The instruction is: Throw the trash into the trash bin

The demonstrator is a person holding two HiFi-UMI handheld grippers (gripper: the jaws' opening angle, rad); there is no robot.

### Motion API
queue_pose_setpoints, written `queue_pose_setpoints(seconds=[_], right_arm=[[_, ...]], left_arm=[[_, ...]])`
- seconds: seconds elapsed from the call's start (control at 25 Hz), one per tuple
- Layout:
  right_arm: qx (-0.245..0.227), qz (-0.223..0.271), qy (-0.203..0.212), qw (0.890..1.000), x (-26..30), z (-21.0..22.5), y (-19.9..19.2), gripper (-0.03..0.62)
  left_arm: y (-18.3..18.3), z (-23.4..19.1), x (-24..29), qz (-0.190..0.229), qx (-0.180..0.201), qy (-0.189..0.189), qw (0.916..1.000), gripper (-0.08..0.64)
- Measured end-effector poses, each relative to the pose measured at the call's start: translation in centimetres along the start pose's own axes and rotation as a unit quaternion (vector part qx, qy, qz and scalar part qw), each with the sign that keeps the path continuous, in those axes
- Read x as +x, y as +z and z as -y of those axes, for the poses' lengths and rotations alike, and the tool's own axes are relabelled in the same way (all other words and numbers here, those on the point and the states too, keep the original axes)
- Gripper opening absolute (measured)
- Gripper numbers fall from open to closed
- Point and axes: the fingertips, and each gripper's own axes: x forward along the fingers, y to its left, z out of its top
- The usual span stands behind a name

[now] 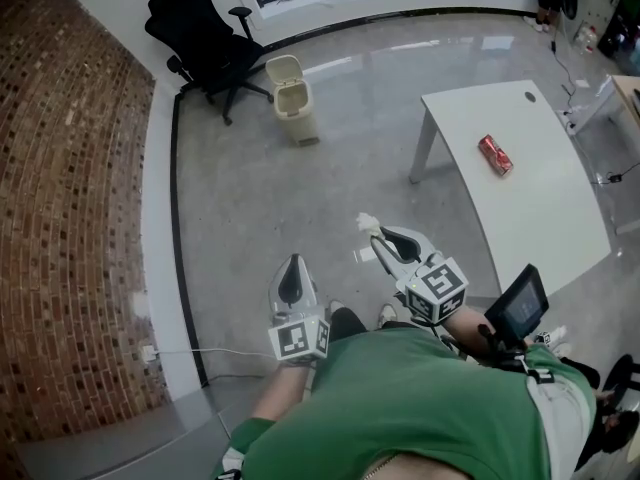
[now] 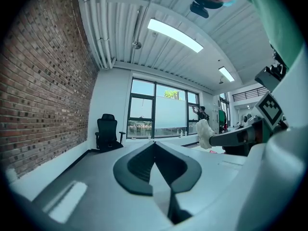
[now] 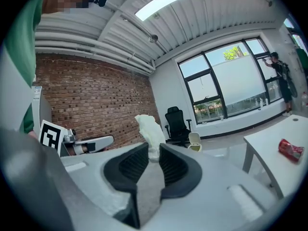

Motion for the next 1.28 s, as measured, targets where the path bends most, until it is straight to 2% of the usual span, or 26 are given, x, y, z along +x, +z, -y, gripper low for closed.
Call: queue_pose_setpoints(seconds=[0.36, 0.72, 1.08, 1.28], right_arm=[[-0.001, 0.001, -0.021, 1.000, 4.6, 1.0, 1.2, 0.072], [-0.002, 0.006, -0.046, 0.999, 11.9, 0.0, 3.2, 0.072], [0.002, -0.003, -0.074, 0.997, 17.1, -1.8, 3.2, 0.072], [0.002, 0.004, -0.087, 0.996, 19.6, -2.1, 3.9, 0.072]], left_arm=[[0.4, -2.8, 5.0, 0.006, -0.009, -0.028, 0.9996, 0.008], [1.7, -9.0, 9.9, 0.014, -0.016, -0.057, 0.9982, 0.008], [1.2, -13.6, 11.6, 0.008, -0.029, -0.096, 0.9949, 0.008], [1.1, -16.2, 12.1, 0.007, -0.030, -0.104, 0.9941, 0.006]])
